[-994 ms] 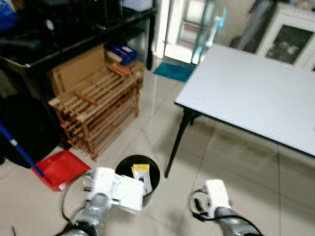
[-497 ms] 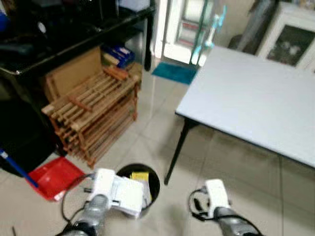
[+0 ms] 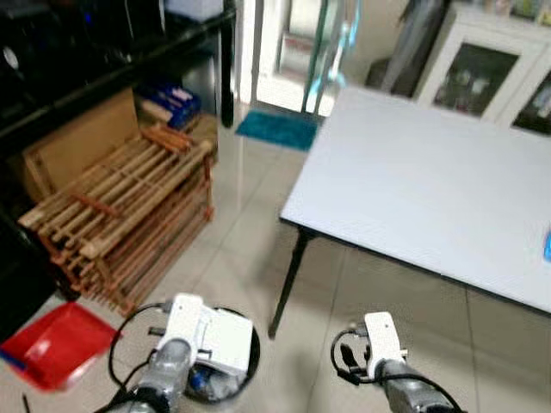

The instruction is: Picking trash to rubbish bin

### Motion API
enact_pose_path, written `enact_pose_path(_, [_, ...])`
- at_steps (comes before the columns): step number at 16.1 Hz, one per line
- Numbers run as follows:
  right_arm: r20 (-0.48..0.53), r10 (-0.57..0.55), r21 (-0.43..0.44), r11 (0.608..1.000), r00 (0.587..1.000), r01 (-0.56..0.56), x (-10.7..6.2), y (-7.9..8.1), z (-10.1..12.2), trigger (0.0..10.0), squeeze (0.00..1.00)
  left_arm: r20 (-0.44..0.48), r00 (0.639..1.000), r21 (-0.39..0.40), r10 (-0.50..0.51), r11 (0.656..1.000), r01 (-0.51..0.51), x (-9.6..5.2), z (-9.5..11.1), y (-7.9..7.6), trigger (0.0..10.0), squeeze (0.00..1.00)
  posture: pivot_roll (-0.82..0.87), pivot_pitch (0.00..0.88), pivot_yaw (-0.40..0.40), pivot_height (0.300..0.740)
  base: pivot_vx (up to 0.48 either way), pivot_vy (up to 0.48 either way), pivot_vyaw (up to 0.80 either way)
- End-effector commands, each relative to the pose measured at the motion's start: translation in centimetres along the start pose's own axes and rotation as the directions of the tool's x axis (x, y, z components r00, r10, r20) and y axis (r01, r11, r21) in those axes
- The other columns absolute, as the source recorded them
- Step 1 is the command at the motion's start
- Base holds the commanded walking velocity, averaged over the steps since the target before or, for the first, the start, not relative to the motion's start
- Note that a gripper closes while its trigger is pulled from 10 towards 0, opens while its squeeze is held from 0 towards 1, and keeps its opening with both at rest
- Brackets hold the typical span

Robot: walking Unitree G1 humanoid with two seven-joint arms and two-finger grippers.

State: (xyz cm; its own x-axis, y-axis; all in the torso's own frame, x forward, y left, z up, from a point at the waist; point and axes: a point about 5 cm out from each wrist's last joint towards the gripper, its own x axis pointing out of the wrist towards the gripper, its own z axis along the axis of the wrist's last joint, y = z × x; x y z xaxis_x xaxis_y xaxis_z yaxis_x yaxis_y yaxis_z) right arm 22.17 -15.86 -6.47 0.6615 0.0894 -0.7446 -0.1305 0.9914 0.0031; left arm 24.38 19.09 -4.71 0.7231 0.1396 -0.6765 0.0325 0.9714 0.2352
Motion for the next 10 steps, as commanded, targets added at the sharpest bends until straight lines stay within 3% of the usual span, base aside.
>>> enact_pose_path(1, [-0.001,0.022,-0.001,1.000,1.000,-0.022,0.09,0.71,0.06,10.0,0.00,-0.010,1.000,0.007,0.016,1.000,-0.016,-0.02,-0.29,0.61,10.0,0.00,0.03,0.050,-0.090,0.740,0.356,0.000,0.00])
enact_pose_path(7, [0.009,0.051,-0.023,0.998,0.999,-0.051,0.14,1.05,0.30,10.0,0.00,-0.011,1.000,0.011,0.014,1.000,-0.014,-0.03,-0.33,0.48,10.0,0.00,0.03,0.052,-0.089,0.740,0.344,0.000,0.00])
enact_pose_path(9, [0.010,0.060,-0.030,0.998,0.998,-0.060,0.17,1.29,0.37,10.0,0.00,-0.009,1.000,0.004,0.014,1.000,-0.013,-0.04,-0.33,0.49,10.0,0.00,0.03,0.052,-0.089,0.740,0.304,0.000,0.78])
enact_pose_path(10, [0.011,0.053,-0.011,0.999,0.999,-0.053,0.18,1.24,0.38,10.0,0.00,-0.003,1.000,-0.003,0.008,1.000,-0.009,-0.05,-0.28,0.42,10.0,0.00,0.03,0.051,-0.089,0.740,0.000,0.000,0.00])
